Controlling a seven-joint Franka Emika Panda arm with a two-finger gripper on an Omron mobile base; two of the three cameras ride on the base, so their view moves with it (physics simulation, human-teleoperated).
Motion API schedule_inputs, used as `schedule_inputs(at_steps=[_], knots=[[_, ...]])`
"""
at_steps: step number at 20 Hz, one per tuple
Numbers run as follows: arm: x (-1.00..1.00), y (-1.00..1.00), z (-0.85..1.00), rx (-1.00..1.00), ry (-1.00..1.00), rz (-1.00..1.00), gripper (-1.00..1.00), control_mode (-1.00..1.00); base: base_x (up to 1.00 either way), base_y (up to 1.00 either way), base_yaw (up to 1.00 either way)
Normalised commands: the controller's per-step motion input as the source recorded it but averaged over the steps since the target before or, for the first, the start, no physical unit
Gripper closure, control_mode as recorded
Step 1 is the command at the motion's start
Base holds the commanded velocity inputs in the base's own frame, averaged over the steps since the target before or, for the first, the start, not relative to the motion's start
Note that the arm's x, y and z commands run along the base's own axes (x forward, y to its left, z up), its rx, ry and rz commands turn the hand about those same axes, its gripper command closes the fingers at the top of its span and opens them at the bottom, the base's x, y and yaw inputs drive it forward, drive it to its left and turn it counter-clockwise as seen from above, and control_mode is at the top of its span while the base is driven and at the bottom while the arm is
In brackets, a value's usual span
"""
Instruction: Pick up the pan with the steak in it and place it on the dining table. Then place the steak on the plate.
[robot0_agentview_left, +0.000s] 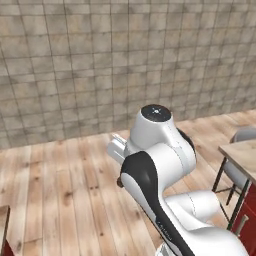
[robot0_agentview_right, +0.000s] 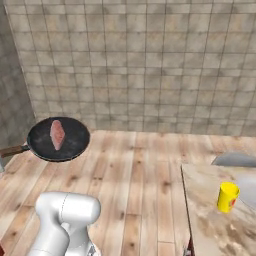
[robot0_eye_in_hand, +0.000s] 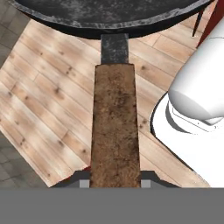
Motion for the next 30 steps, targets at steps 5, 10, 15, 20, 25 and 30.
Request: schedule_inputs(at_steps=[5,10,15,20,25,30], knots=[[0.0,0.0,0.0,0.0,0.0,0.0,1.0,1.0,1.0,0.32,-0.02],[0.0,0.0,0.0,0.0,0.0,0.0,1.0,1.0,1.0,0.29,-0.04],[0.0,0.0,0.0,0.0,0.0,0.0,1.0,1.0,1.0,0.29,-0.05],[0.0,0.0,0.0,0.0,0.0,0.0,1.0,1.0,1.0,0.33,-0.08],[0.0,0.0,0.0,0.0,0.0,0.0,1.0,1.0,0.93,0.38,-0.19],[0.0,0.0,0.0,0.0,0.0,0.0,1.0,1.0,0.3,0.36,-0.46]])
